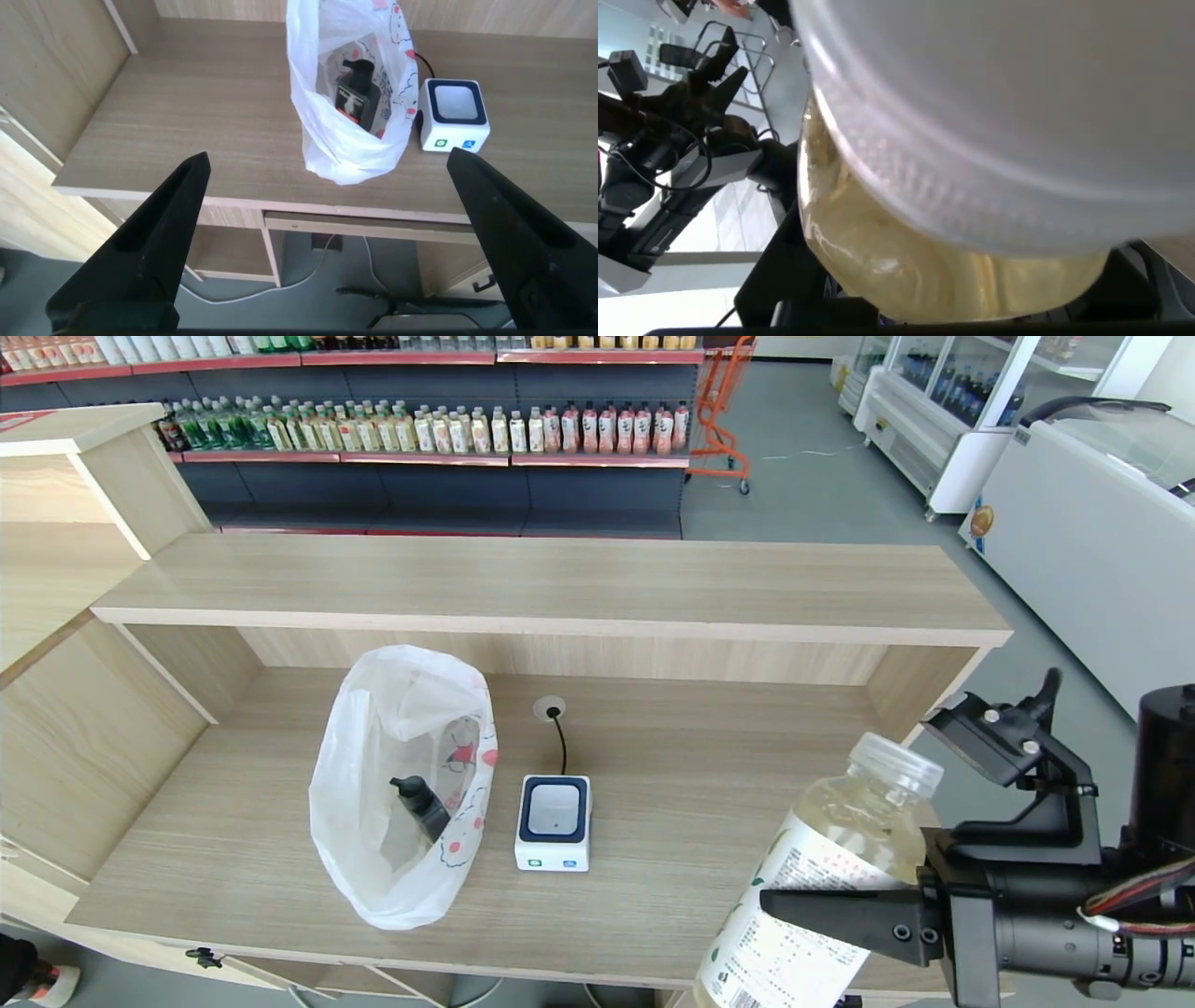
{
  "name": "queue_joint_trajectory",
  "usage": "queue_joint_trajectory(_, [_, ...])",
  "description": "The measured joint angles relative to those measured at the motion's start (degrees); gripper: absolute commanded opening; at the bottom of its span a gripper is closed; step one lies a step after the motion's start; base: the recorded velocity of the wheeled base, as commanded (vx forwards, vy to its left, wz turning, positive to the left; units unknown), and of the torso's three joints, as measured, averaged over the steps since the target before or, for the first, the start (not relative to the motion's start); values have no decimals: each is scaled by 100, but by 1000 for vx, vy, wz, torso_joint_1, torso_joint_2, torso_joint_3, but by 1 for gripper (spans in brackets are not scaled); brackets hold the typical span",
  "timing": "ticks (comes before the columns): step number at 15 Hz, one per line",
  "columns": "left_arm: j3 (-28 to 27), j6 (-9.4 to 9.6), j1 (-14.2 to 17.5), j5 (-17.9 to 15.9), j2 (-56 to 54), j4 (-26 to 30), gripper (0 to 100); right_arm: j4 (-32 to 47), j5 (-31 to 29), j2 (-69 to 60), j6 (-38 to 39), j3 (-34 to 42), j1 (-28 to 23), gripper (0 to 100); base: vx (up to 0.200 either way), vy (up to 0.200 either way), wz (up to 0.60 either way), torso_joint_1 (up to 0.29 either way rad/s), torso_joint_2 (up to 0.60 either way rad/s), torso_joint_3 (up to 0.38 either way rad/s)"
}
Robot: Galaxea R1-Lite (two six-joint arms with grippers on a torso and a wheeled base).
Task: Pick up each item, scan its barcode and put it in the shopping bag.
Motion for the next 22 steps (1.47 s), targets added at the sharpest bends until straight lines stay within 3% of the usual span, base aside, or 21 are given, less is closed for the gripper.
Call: queue_joint_trajectory(22, [0, 0, 4, 0, 0, 0, 100, -4, -55, -151, -213, 44, -4, 0, 0, 0, 0, 0, 0, 0])
